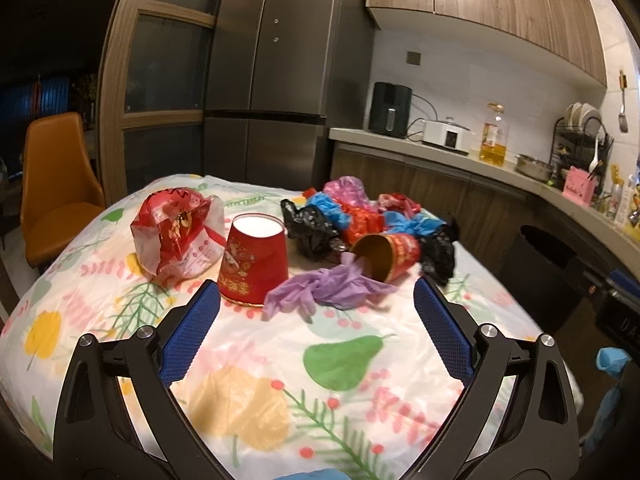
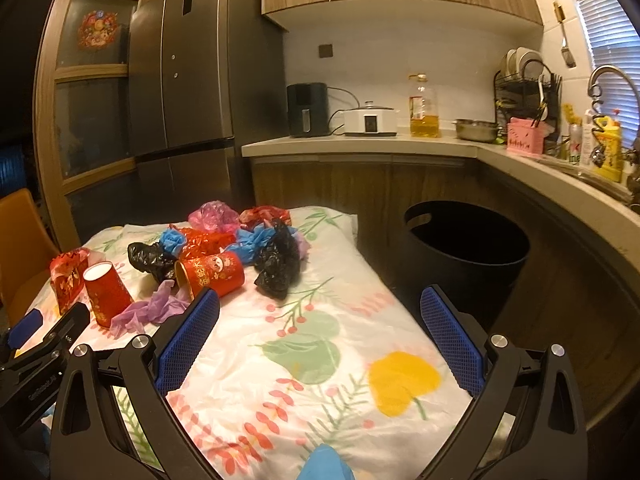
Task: Collect trash
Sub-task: 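Grasp the purple glove with the left tool while the right tool grasps the black bag, then carry the purple glove and black bag with both tools over the black bin, then open both tools to drop the purple glove and black bag into the bin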
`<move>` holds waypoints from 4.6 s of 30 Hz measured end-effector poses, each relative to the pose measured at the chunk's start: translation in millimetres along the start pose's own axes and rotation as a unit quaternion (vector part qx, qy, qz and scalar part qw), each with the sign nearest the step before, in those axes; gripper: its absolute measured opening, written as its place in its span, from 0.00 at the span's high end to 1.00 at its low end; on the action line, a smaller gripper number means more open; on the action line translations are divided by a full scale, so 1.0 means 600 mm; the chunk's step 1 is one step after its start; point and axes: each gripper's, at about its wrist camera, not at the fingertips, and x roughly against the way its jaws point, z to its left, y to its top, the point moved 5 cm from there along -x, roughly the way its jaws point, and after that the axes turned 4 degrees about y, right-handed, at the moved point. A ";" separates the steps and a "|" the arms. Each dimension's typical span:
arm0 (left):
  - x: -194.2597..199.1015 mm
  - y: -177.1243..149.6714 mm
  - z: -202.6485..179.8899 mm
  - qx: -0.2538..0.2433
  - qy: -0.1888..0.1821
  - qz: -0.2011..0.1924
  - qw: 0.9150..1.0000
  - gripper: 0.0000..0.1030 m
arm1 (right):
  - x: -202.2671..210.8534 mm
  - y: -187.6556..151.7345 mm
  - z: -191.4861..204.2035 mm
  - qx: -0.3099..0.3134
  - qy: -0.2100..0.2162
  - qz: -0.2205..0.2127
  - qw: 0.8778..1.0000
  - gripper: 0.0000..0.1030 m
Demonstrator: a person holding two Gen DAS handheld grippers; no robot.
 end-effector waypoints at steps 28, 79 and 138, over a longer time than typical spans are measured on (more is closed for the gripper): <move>-0.243 -0.037 -0.042 0.005 -0.007 0.130 0.991 0.77 | -0.246 0.006 0.002 -0.012 0.047 0.026 0.998 0.25; -0.056 0.071 -0.103 0.023 -0.074 0.019 0.997 0.96 | -0.112 0.078 -0.086 -0.032 0.038 -0.016 0.999 0.89; -0.173 0.102 -0.598 -0.084 -0.300 0.011 0.950 0.96 | -0.102 0.113 -0.402 -0.100 -0.149 -0.063 0.982 0.90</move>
